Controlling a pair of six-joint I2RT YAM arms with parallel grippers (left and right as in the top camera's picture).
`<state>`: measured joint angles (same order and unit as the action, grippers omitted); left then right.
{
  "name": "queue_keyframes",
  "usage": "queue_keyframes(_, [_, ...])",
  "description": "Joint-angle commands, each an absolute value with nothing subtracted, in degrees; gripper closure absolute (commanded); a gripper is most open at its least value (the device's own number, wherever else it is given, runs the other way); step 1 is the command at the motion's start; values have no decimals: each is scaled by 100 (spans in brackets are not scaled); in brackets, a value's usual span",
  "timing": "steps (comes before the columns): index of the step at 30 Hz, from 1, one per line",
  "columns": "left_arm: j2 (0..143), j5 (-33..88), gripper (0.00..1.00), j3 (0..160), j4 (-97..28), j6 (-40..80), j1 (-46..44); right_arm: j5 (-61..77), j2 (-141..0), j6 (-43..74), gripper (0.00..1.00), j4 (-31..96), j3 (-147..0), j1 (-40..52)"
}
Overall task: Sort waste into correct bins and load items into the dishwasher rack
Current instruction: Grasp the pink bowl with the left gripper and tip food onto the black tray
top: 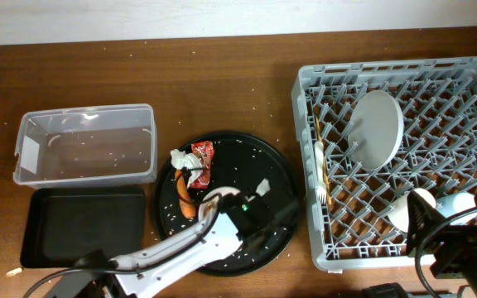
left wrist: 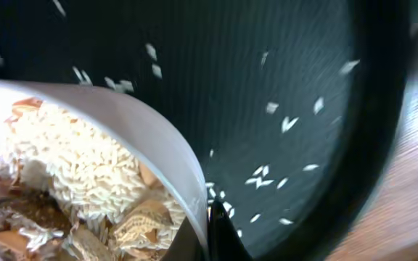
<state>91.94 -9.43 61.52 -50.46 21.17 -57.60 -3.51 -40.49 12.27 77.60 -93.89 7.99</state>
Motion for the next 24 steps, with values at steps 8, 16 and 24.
queue_keyframes(8, [9192,-679,100,7050,-4960,2353,-5002,-322,-4049,1275,1,7741,-9391,825])
queue_keyframes(16, [8696,-386,100,7142,-5843,2593,-3771,-322,-4049,1273,1,7741,-9391,825])
queue_keyframes(24, [7459,-43,100,7004,-6960,2554,-1507,-322,-4049,1273,1,7738,-9391,825])
